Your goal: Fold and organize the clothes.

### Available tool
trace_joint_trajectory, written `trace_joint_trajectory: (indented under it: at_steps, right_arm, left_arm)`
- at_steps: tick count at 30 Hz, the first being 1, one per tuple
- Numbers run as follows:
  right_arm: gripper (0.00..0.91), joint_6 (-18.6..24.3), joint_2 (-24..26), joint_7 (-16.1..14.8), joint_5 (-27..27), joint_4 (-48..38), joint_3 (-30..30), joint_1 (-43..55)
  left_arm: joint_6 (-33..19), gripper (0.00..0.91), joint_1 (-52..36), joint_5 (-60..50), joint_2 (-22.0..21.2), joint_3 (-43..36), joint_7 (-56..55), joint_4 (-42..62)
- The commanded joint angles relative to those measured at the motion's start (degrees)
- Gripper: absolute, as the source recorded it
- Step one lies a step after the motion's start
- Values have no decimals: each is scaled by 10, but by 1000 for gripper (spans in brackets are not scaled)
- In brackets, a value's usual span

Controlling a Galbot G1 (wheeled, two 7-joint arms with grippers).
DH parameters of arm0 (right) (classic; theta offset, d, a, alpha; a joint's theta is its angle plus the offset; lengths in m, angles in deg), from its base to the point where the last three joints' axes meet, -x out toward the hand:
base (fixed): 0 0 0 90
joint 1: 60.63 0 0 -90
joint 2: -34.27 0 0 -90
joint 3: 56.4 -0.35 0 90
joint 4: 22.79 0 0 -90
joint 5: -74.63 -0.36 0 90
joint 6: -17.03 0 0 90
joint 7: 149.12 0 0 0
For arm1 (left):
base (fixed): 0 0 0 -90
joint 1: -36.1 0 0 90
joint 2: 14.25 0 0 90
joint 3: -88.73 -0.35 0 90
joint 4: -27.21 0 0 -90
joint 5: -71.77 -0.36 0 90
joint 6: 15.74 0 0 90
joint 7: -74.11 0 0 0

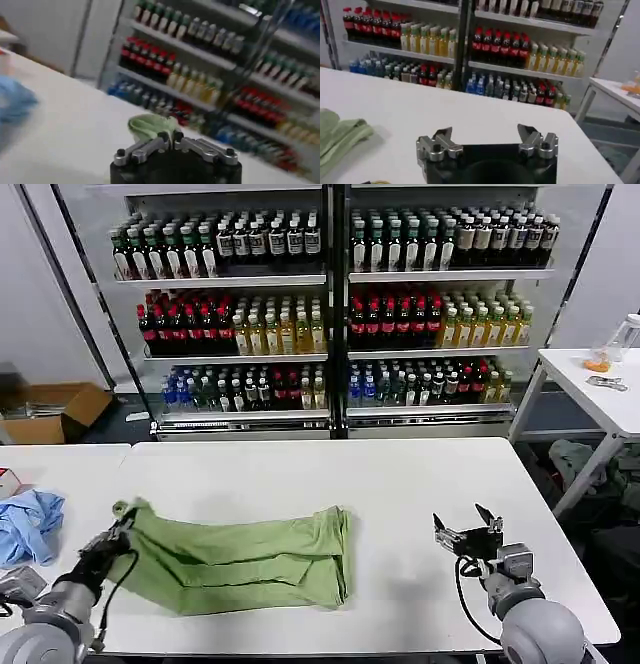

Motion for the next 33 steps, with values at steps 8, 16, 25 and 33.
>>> trace_joint_trajectory:
  at_steps: [8, 16, 25, 33]
  right_arm:
    - [907, 6, 5, -4, 0, -10, 0, 5]
    - [907, 8, 8, -6, -2, -19, 3, 15]
    - [907, 9, 10, -8, -6, -26, 2, 21]
    - [907, 9, 7, -8, -5, -32, 8, 28]
  left_arm:
    - [5, 20, -74, 117, -100, -217, -2, 5]
    - [-1, 20, -138, 54, -130, -311, -20, 94]
    - [5, 20, -152, -40, -118, -363, 1, 142]
    - [29, 907, -140, -68, -104, -370, 55, 117]
